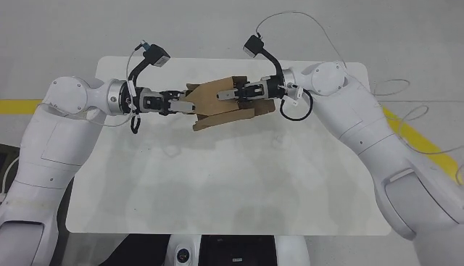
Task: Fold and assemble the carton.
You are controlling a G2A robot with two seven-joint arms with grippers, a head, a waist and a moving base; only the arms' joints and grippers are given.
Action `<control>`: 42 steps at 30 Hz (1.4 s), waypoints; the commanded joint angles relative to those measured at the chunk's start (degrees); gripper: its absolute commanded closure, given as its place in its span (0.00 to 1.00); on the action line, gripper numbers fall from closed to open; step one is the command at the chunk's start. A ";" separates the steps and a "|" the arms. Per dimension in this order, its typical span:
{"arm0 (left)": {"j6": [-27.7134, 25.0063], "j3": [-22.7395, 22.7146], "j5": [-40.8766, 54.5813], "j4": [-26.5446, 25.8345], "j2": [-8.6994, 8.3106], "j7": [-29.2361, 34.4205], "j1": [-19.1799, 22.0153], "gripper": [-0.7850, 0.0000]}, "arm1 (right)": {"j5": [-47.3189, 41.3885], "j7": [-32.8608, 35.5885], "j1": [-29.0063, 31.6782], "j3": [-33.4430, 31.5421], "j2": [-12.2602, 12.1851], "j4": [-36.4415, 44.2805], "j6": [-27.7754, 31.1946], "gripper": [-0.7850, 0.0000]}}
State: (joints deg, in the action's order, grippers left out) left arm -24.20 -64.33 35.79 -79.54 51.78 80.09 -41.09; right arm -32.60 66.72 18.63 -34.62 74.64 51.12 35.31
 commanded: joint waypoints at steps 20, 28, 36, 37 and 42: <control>4.17 -2.59 6.30 -1.62 0.04 2.71 -0.65 0.00 | 9.59 -11.63 5.48 -4.40 -0.33 6.16 -3.90 1.00; 5.10 -0.36 5.12 -1.01 0.83 1.16 0.43 0.00 | 11.15 -12.50 6.75 -5.15 0.00 8.32 -4.55 1.00; 3.46 0.60 0.41 -0.84 1.30 -1.82 1.43 0.00 | 12.06 -12.17 7.14 -5.56 0.57 9.48 -4.61 1.00; 3.29 0.60 -0.15 -0.94 1.31 -2.10 1.41 0.00 | 12.22 -12.15 7.17 -5.60 0.64 9.60 -4.61 1.00; 2.81 0.37 -2.10 -1.54 1.31 -3.09 1.14 0.00 | 12.59 -12.23 7.37 -5.81 1.04 9.63 -4.47 1.00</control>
State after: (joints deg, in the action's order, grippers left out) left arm -21.33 -63.90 33.92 -80.98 53.10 77.12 -39.89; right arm -20.08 54.50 25.98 -40.39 75.60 60.82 30.84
